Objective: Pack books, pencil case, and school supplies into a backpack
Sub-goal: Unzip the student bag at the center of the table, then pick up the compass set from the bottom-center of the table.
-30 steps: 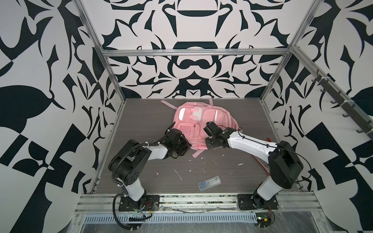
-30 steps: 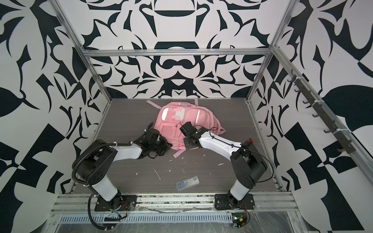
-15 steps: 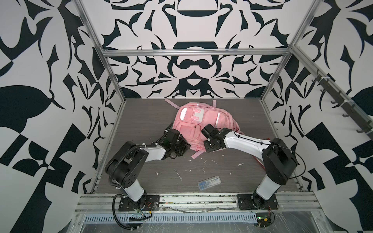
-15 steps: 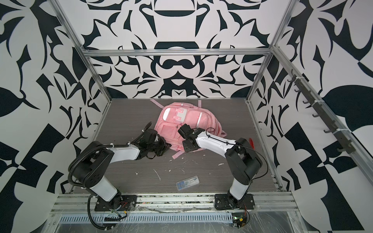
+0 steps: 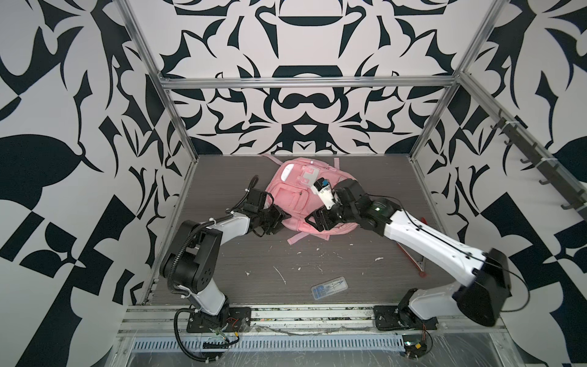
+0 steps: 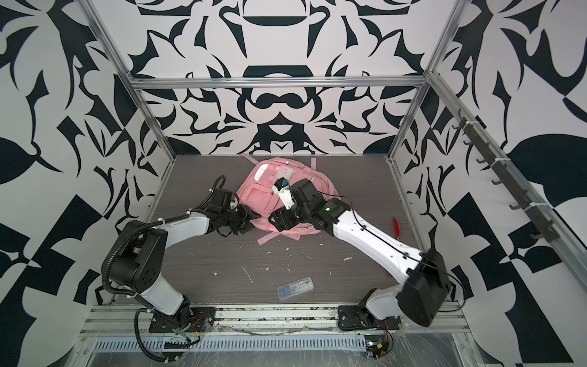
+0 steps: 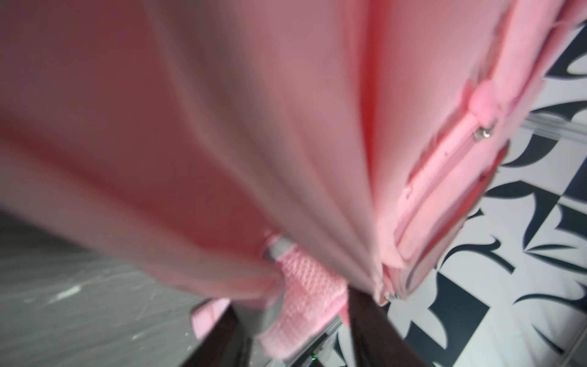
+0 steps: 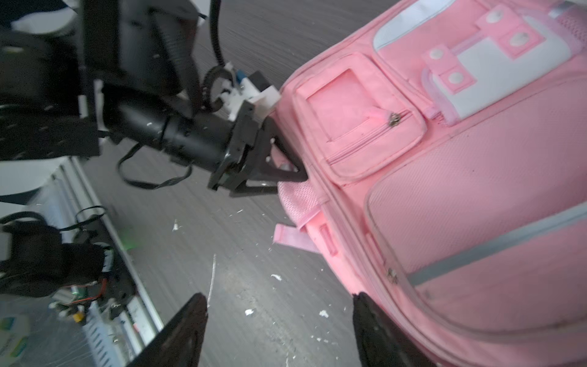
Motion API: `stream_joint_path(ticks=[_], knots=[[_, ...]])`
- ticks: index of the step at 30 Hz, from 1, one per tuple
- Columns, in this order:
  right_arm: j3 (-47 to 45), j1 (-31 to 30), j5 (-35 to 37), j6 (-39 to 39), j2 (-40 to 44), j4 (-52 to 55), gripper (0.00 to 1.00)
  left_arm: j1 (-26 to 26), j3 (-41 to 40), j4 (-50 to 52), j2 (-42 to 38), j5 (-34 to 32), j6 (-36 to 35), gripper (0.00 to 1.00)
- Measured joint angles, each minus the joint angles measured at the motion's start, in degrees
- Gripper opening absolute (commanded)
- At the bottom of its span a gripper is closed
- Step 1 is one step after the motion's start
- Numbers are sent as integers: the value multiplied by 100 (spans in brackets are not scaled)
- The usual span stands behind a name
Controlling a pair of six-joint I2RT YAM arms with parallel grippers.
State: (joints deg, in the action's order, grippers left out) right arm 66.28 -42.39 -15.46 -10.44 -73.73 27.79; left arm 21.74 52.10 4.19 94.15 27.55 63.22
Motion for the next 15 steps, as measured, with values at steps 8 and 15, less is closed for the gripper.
stream_joint_path(ticks=[8, 15], knots=[[-317, -824, -153, 769, 1257, 1515, 99, -337, 188, 625, -426, 533, -968, 100], [-940, -1392, 332, 1338, 887, 2151, 97, -962, -175, 595, -833, 822, -925, 100]])
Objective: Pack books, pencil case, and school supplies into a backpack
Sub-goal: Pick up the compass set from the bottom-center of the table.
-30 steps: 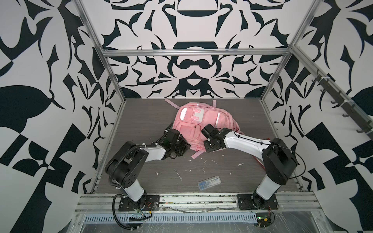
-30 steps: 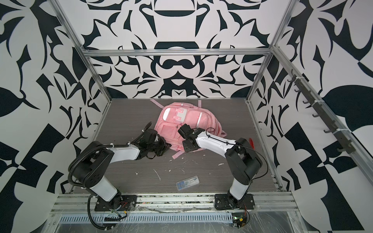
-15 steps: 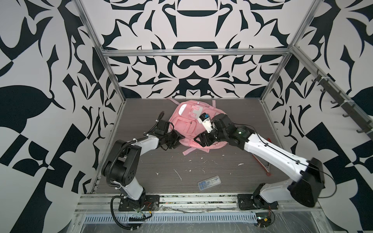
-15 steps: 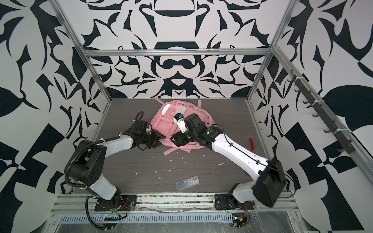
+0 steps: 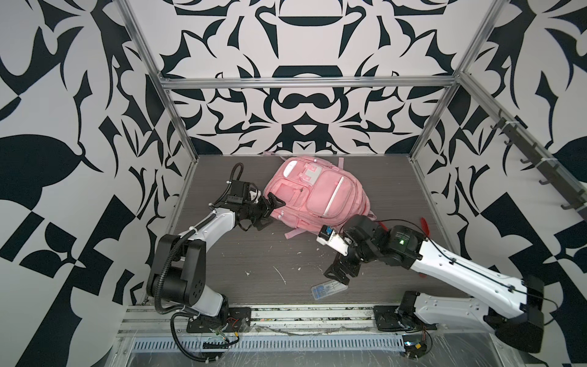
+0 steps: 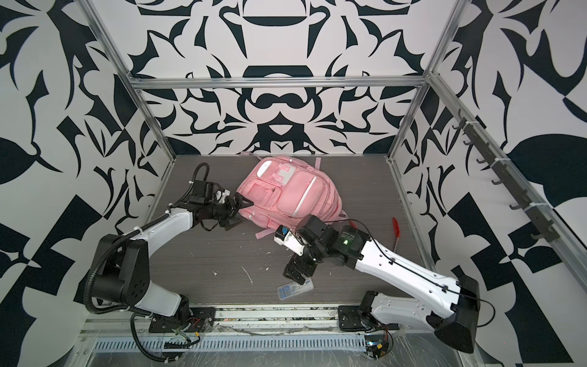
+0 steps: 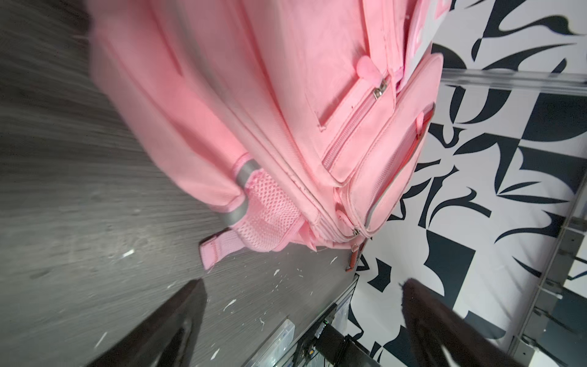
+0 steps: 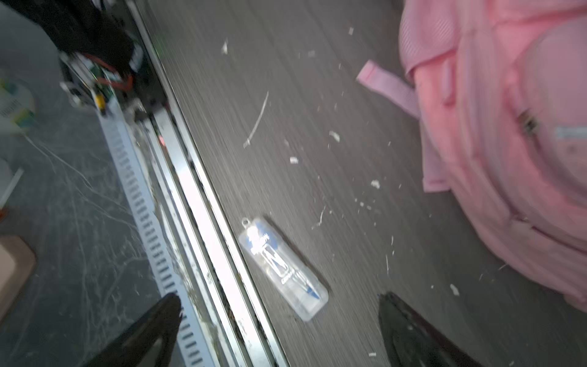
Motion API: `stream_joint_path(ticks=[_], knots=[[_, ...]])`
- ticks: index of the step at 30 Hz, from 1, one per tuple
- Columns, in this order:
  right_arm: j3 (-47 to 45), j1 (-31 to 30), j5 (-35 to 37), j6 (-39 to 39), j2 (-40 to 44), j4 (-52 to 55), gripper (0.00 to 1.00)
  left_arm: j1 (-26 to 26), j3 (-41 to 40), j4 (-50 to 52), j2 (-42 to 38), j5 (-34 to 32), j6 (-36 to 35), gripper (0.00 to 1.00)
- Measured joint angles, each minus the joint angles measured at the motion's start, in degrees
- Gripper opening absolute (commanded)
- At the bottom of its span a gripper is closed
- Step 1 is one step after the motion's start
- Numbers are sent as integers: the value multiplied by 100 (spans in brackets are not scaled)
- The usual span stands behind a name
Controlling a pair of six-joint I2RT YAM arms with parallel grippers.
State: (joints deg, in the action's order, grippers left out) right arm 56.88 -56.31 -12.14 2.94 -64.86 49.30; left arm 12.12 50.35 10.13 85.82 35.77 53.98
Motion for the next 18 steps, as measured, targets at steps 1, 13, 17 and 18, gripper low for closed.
stream_joint_path(ticks=[1, 13, 17, 18], knots=[[-28, -50, 74, 101, -101, 26, 96, -70, -85, -20, -70, 17, 24, 100], [-153, -721, 645, 1290, -1694, 28, 93, -518, -778, 39, -1386, -109, 256, 99], [-282, -940, 761, 1515, -1860, -52, 93, -721, -702, 485, -1873, -262, 125, 99], [-315, -1014, 756, 1563, -1939, -85, 93, -820, -658, 625, -1974, -299, 70, 99]])
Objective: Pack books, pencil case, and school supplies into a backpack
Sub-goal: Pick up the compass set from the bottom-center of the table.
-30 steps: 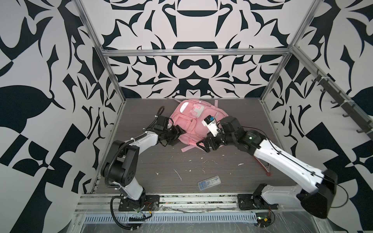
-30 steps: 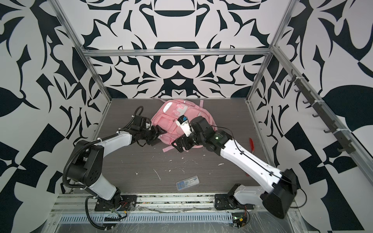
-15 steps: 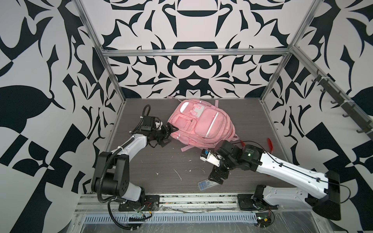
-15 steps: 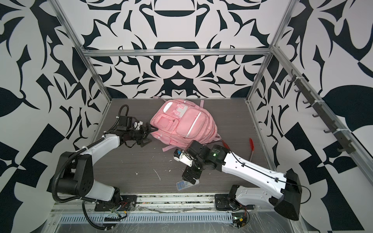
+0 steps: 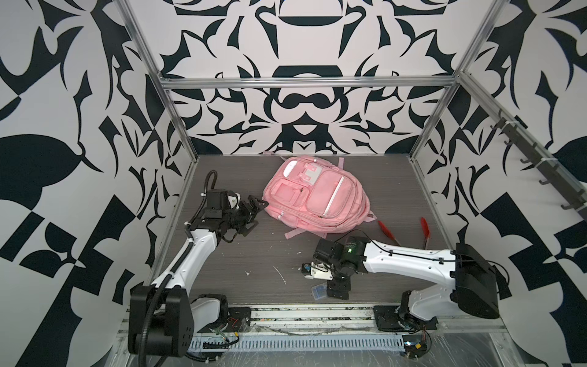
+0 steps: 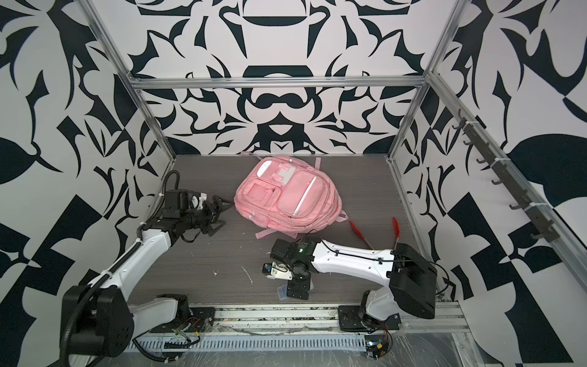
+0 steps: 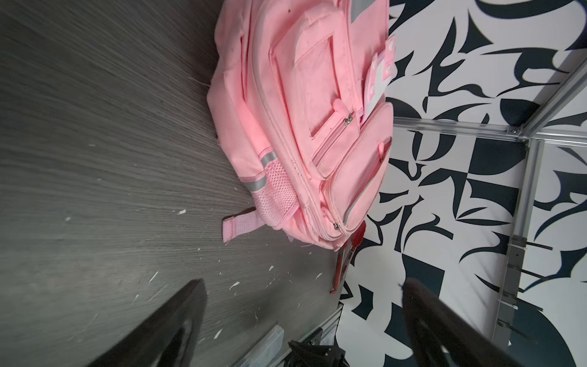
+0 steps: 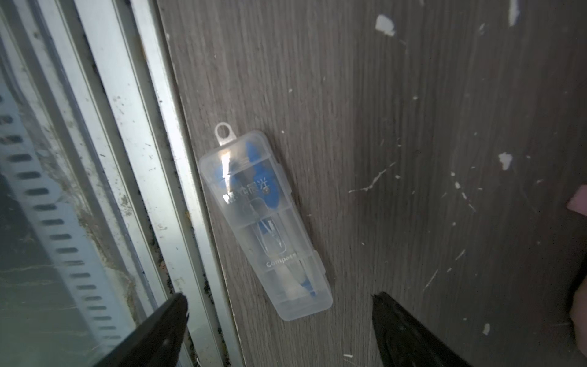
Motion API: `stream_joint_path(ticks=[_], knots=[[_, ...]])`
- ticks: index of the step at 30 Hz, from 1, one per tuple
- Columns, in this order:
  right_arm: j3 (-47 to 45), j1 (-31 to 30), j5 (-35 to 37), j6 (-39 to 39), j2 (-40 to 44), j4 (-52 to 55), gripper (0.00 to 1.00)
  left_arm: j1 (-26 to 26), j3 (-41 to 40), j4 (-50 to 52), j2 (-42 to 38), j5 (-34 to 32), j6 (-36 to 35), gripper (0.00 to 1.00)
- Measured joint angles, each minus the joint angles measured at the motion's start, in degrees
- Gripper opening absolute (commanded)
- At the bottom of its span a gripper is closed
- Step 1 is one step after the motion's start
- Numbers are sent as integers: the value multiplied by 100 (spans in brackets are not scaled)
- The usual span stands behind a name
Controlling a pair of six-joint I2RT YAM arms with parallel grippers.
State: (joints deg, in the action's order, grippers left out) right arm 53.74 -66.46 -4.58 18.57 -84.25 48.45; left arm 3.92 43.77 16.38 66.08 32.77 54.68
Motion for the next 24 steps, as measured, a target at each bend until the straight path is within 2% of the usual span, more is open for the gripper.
stream_joint_path(ticks=[6, 12, 15, 18, 24], knots=[[-208, -144, -22, 186, -501, -396, 93, -501, 562, 835, -114, -286, -339, 99], [-234, -140, 59, 225, -857, -756, 91, -527, 984, 1078, -87, -407, -448, 99], [-234, -140, 173, 192, -876, -800, 80, -529, 988, 1187, -109, -463, -481, 99], [-264, -140, 337, 170, -876, -892, 55, -557, 960, 1270, -184, -503, -485, 99], [-317, 68, 361, 201, -817, -1084, 44, -590, 901, 1329, -341, -555, -487, 98]])
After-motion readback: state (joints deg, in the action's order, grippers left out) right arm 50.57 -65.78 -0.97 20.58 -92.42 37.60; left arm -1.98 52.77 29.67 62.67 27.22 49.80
